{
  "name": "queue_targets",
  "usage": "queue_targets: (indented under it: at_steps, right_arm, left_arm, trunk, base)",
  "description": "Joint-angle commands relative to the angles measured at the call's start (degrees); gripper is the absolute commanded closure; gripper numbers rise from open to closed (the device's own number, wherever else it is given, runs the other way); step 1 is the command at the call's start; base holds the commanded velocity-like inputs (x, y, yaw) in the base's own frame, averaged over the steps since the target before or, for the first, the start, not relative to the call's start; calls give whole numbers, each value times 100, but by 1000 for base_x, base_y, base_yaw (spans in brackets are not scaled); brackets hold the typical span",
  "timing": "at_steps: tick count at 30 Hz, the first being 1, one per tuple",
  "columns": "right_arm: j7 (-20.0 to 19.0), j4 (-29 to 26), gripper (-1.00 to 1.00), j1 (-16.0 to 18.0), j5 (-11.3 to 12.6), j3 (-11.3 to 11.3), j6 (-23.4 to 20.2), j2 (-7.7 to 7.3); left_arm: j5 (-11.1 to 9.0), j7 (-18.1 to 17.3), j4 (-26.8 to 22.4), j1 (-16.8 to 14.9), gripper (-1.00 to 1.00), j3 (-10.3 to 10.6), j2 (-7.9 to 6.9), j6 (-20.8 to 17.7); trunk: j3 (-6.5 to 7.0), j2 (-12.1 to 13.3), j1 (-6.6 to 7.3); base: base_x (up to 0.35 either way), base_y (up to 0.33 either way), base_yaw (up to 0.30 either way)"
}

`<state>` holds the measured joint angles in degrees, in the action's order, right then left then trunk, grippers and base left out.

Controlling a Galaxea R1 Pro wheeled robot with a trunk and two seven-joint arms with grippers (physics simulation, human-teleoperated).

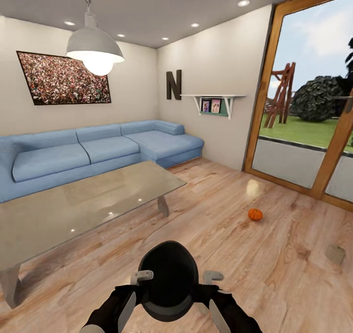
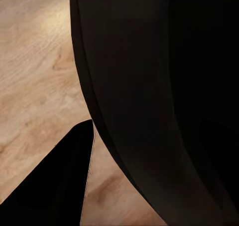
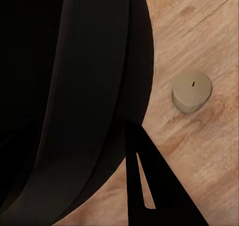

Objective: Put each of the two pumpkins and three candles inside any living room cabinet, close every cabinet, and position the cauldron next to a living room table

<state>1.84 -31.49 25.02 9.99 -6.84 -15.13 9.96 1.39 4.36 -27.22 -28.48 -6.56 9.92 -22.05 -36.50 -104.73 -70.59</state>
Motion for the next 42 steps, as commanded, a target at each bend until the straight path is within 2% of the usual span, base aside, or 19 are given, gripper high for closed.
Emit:
queue_targets:
  at_steps: [1,26,42]
  right_arm:
    - [-17,-15,100,2,-15,7,116,4]
    - [-17,-15,100,2,-15,7,116,4]
    - [-17,-15,100,2,-15,7,116,4]
  left_arm:
    - [-165,-14,15,1,100,32,7,9]
    - [-165,-14,15,1,100,32,7,8]
    - [-165,-14,15,1,100,32,7,8]
  trunk:
    - [1,-1,0]
    - [1,-1,0]
    - [1,-1,0]
  base:
    - [0,0,290]
    - [-3,0,290]
    - [-133,0,290]
